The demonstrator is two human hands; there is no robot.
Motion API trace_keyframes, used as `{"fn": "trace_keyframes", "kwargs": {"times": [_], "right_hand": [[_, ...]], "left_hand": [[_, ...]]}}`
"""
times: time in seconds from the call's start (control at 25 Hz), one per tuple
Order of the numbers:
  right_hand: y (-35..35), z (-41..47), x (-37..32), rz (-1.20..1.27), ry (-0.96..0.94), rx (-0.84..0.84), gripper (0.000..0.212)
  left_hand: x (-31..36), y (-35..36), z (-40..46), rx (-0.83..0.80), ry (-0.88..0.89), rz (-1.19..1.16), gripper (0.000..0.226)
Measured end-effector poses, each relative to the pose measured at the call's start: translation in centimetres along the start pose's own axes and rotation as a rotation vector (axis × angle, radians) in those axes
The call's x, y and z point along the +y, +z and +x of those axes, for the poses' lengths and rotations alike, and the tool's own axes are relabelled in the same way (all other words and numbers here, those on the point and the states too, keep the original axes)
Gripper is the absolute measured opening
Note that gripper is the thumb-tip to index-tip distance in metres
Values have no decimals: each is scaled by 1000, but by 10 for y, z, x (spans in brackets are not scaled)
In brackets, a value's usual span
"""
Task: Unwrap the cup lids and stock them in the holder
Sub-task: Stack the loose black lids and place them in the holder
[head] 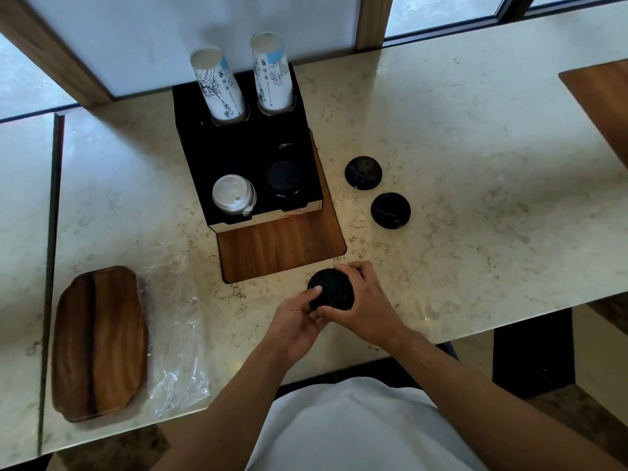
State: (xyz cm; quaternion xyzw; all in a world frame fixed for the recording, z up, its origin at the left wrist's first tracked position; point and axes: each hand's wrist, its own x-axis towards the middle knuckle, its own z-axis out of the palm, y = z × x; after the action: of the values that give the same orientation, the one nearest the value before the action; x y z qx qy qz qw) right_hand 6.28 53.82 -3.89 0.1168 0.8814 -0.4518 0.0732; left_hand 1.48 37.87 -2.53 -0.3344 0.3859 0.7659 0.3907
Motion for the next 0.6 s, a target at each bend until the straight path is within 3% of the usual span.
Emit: {"fn": "trace_keyframes", "kwargs": {"times": [0.32, 0.6], "right_hand": [[-10, 9, 11, 127, 8, -26, 90], [-28, 28, 18, 93, -27, -52, 98]], "left_hand": [[8, 11, 7, 19, 22, 126, 28], [24, 25, 20, -26, 2, 81, 32]]}}
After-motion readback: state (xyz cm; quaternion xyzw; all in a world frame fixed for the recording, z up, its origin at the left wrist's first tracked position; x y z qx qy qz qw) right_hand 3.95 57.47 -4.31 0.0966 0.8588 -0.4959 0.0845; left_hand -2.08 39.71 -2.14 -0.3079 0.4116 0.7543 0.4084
